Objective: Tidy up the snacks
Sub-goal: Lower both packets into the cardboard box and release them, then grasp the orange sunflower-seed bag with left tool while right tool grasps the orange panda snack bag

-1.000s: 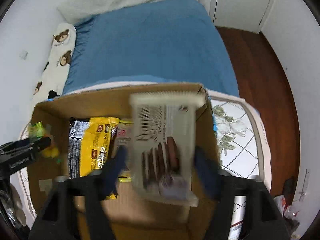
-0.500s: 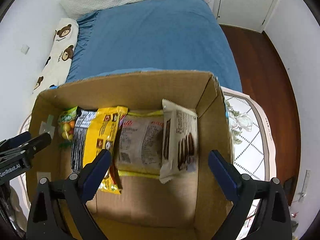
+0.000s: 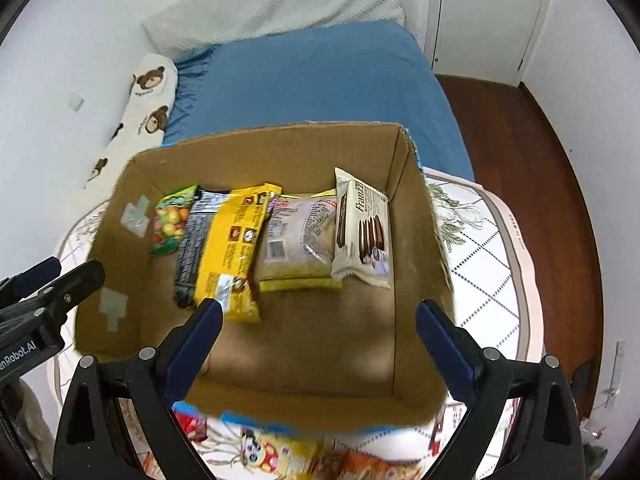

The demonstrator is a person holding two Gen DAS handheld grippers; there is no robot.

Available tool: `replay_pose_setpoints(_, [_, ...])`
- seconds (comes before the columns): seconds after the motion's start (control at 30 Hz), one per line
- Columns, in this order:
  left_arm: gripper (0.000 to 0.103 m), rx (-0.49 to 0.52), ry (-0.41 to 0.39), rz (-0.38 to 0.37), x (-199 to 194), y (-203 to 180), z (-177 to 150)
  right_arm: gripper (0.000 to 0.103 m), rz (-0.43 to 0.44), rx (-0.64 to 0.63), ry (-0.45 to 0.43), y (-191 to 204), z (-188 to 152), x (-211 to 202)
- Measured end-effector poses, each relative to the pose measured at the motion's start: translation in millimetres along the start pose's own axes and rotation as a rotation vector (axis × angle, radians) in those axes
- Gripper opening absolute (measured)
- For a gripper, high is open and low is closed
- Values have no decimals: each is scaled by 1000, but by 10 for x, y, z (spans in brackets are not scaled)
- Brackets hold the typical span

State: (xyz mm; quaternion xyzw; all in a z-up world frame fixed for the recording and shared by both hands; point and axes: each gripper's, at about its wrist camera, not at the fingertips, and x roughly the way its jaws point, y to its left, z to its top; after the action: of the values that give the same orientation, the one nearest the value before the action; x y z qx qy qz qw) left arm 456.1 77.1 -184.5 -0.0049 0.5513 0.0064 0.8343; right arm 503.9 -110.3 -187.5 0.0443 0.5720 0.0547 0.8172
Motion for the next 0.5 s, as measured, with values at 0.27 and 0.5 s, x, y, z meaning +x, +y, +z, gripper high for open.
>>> replay_pose_setpoints(0.27, [87,-8,-89,4,-644,-58,-363,99,15,-32,-108,121,-314,-637])
replay_pose_setpoints(0.5, [87,2,-162,1,-1082,-135,-665,99,37,-32,-186,165,-633,-1152])
